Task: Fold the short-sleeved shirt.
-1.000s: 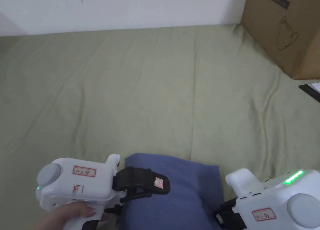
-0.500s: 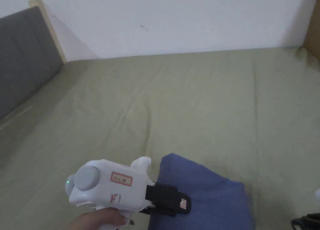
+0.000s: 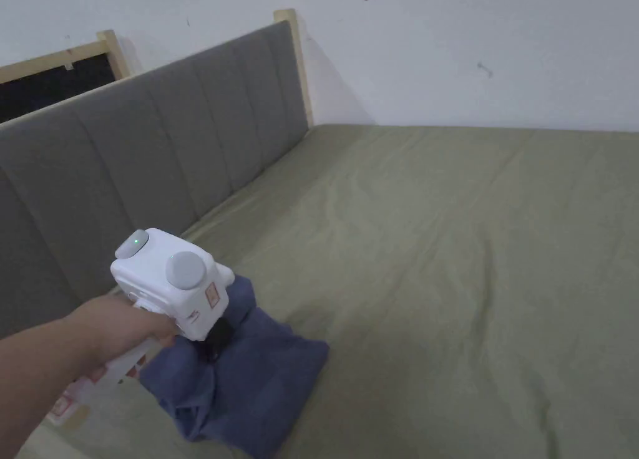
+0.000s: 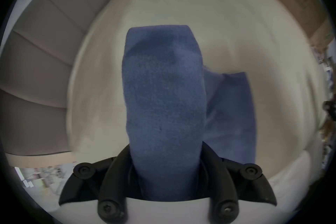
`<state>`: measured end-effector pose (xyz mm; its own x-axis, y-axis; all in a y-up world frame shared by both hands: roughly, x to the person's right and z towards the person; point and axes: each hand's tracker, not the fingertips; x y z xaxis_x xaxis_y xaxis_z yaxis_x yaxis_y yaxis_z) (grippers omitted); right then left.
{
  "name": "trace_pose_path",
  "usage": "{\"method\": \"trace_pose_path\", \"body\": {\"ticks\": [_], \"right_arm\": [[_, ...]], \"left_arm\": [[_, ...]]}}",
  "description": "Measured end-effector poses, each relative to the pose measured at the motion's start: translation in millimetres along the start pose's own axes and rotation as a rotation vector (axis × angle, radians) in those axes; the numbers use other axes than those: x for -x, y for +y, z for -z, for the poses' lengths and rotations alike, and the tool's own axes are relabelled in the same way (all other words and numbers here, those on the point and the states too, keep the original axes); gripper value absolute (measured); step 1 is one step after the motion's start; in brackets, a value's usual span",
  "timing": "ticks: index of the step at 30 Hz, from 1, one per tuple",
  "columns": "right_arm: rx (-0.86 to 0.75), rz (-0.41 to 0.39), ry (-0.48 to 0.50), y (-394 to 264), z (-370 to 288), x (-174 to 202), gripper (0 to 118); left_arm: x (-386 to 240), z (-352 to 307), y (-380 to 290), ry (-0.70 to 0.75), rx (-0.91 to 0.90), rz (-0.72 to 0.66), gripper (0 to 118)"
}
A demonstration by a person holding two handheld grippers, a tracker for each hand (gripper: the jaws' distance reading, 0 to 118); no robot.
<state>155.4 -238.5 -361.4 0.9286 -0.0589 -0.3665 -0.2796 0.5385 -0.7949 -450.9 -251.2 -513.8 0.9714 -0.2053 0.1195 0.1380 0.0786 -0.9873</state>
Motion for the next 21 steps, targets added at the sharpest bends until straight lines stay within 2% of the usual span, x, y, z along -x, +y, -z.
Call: {"method": "trace_pose_path", "body": {"ticks": [2, 4, 5, 7, 8, 9, 10, 12, 13, 15, 16, 17, 18, 19, 20, 21], "right_arm": [[0.0, 0.027, 0.028, 6, 1, 2, 0], [0.006, 0.04, 0.037, 10, 1, 4, 0], [0.008, 0.041, 0.036, 11, 1, 5, 0], [0.01, 0.022, 0.022, 12, 0, 4, 0], [0.01, 0.009, 0.007, 13, -1, 4, 0], [0.009, -0.002, -0.008, 13, -3, 4, 0], [0.007, -0.008, -0.015, 12, -4, 4, 0], [0.002, -0.009, -0.02, 10, -7, 2, 0], [-0.003, -0.001, -0.021, 9, -10, 1, 0], [-0.02, 0.028, -0.014, 6, -15, -3, 0], [-0.028, 0.039, -0.011, 5, -18, -4, 0], [-0.039, 0.049, -0.011, 3, -21, -5, 0], [-0.051, 0.056, -0.013, 2, -25, -5, 0], [-0.068, 0.061, -0.019, -1, -30, -7, 0], [-0.088, 0.066, -0.026, -3, -35, -8, 0], [-0.107, 0.07, -0.033, -4, -40, -9, 0]], "left_arm": [[6, 10, 7, 0.202, -0.039, 0.054, 28], [10, 19, 4, 0.21, -0.055, 0.066, 32], [13, 20, 5, 0.22, -0.06, 0.046, 46], [23, 18, 6, 0.404, -0.137, -0.004, 78], [28, 16, 1, 0.473, -0.155, -0.016, 98], [32, 12, 0, 0.557, -0.178, -0.019, 104], [34, 7, -2, 0.633, -0.199, -0.023, 104], [34, -6, -8, 0.661, -0.232, -0.029, 104], [31, -14, -10, 0.618, -0.265, -0.047, 104], [16, -37, -19, 0.397, -0.39, -0.167, 104], [7, -46, -23, 0.242, -0.44, -0.226, 102], [-4, -54, -29, 0.058, -0.474, -0.274, 95], [-17, -58, -35, -0.078, -0.496, -0.292, 82], [-35, -61, -42, -0.205, -0.519, -0.304, 60], [-61, -65, -50, -0.285, -0.56, -0.31, 20], [-83, -68, -58, -0.334, -0.605, -0.304, 0]]}}
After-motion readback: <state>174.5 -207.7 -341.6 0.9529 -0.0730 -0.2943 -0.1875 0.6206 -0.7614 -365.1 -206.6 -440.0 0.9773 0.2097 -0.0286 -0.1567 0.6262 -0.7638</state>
